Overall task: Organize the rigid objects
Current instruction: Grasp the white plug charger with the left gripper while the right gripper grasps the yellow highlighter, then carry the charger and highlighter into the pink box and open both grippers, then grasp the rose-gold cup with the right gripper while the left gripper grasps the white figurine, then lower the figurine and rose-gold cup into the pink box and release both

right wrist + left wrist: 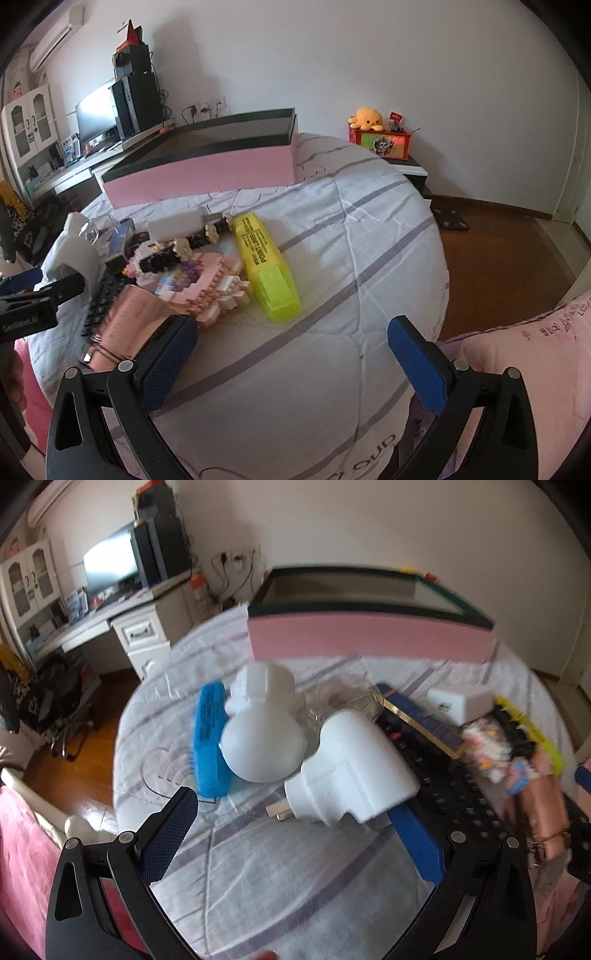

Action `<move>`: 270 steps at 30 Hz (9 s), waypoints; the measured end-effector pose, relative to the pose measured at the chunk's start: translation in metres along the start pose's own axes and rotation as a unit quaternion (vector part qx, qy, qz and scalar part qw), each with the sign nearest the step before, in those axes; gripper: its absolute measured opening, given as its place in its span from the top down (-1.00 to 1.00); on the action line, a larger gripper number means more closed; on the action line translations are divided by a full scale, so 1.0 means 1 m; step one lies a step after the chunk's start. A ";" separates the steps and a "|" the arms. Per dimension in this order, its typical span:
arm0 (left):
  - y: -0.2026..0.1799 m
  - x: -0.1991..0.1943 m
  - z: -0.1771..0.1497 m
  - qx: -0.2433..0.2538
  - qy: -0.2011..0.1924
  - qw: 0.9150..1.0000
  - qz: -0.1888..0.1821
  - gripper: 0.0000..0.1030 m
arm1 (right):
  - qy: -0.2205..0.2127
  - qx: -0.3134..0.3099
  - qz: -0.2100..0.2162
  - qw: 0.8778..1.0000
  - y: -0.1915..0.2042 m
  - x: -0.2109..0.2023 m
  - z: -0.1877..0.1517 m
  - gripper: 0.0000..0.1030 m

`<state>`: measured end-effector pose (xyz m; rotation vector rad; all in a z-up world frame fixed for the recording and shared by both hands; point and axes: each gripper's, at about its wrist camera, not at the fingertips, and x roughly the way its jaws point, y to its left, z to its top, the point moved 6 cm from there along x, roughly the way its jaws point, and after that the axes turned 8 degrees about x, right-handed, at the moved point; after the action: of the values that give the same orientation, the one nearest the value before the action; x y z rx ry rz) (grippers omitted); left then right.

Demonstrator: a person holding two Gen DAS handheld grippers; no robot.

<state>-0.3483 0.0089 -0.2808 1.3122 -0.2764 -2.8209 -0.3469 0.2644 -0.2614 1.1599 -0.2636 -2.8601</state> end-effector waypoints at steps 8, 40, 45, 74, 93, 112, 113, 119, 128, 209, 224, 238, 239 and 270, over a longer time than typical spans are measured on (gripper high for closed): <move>0.000 0.010 -0.003 -0.016 -0.020 0.999 -0.044 -1.00 | -0.001 -0.002 0.039 0.999 -0.002 0.008 0.001 -1.00; -0.001 -0.019 0.004 0.014 -0.045 0.989 -0.142 0.09 | -0.013 -0.043 0.018 0.999 -0.008 0.003 0.016 -1.00; -0.001 -0.028 0.004 0.023 -0.054 0.985 -0.161 0.09 | -0.004 -0.073 0.009 0.997 -0.007 0.014 0.024 -0.86; -0.003 -0.020 0.006 0.031 -0.041 0.984 -0.168 0.09 | 0.073 -0.152 0.082 0.982 0.018 0.055 0.039 0.48; -0.010 -0.044 0.091 0.060 -0.110 0.978 -0.166 0.09 | 0.007 -0.103 0.116 0.988 0.052 0.025 0.092 0.48; 0.001 0.085 0.213 0.058 -0.039 0.984 -0.165 0.09 | 0.050 -0.121 0.122 0.984 0.117 0.123 0.171 0.48; 0.001 0.090 0.212 0.057 -0.033 0.984 -0.163 0.09 | 0.059 -0.120 0.120 0.984 0.119 0.132 0.172 0.48; 0.000 0.110 0.201 0.065 -0.010 0.987 -0.150 0.09 | 0.094 -0.117 0.118 0.982 0.125 0.159 0.166 0.47; 0.010 0.099 0.198 0.066 -0.021 0.990 -0.121 -0.31 | 0.106 -0.100 0.103 0.984 0.124 0.159 0.158 0.22; 0.026 -0.028 0.042 0.039 -0.122 0.990 -0.059 -0.97 | -0.011 -0.030 0.050 0.998 0.033 -0.025 0.009 0.06; 0.022 0.026 0.045 0.063 -0.044 0.997 -0.031 -0.22 | 0.002 -0.006 0.061 0.998 0.015 0.004 0.030 0.06; 0.029 0.025 0.041 0.058 -0.043 0.996 -0.043 -0.01 | -0.001 0.001 0.063 0.998 0.005 0.007 0.039 0.06; 0.028 0.021 0.040 0.056 -0.047 0.996 -0.051 -0.01 | -0.002 0.004 0.065 0.998 0.005 0.005 0.038 0.06; 0.003 -0.054 0.097 0.090 -0.150 0.977 -0.123 -0.01 | -0.049 -0.075 0.094 0.992 0.075 -0.017 0.092 0.07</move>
<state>-0.3875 0.0259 -0.1783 1.0000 -0.4096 -3.2749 -0.4002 0.2053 -0.1720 0.9173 -0.1499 -2.7225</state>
